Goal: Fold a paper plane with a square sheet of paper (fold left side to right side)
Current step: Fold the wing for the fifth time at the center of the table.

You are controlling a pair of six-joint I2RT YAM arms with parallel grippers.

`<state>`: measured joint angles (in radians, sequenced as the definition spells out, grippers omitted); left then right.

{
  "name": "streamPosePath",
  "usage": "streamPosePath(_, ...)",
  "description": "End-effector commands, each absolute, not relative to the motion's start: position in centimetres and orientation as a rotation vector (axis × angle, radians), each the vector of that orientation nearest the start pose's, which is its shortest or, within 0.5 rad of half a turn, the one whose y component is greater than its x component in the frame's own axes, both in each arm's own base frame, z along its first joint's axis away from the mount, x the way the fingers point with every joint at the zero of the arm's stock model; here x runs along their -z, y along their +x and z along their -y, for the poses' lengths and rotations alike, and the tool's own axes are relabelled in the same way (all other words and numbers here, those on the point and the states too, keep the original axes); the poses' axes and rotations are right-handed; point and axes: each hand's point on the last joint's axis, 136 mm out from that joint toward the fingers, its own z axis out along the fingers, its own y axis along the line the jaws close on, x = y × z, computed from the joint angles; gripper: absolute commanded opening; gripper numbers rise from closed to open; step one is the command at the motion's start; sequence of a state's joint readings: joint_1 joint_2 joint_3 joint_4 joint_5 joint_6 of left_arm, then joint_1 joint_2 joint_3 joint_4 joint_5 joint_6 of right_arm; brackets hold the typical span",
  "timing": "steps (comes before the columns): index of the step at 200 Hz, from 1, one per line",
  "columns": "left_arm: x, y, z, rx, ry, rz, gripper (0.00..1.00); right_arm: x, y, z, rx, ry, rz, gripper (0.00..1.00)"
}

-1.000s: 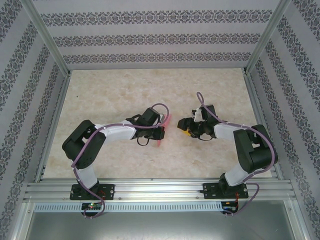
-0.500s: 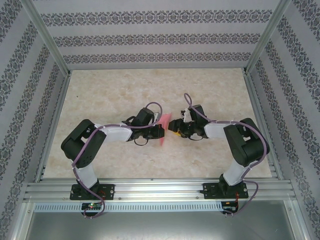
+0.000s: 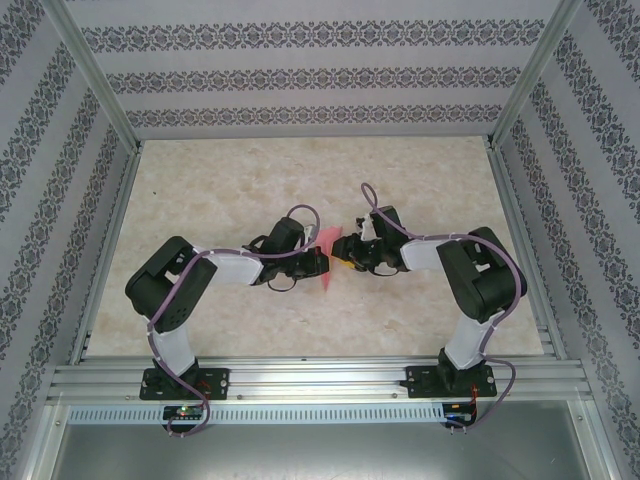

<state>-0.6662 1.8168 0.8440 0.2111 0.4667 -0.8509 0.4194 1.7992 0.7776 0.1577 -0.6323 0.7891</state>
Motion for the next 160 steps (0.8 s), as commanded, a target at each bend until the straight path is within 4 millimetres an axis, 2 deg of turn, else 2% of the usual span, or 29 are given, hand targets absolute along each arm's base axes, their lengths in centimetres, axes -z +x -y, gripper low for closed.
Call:
streamPosePath(1, -4.5, 30.1, 33.3, 1.268, -0.003, -2.575, 0.00, -2.6, 32.9, -26.0, -1.225, 0.164, -2.639, 0.42)
streamPosePath(41, -3.8, 30.0, 33.4, 1.276, -0.019, -2.587, 0.00, -1.4, 32.6, -25.9, -1.203, 0.197, -2.677, 0.38)
streamPosePath(79, -3.8, 30.1, 33.4, 1.282, -0.020, -2.584, 0.08, -0.4, 32.3, -25.5, -1.162, 0.219, -2.720, 0.36)
streamPosePath(125, -5.5, 30.1, 33.2, 1.281, 0.015, -2.551, 0.20, 0.1, 32.1, -25.4, -1.152, 0.228, -2.740, 0.34)
streamPosePath(160, -7.1, 30.3, 32.3, 1.284, 0.014, -2.523, 0.23, 0.2, 32.1, -25.5, -1.156, 0.224, -2.741, 0.34)
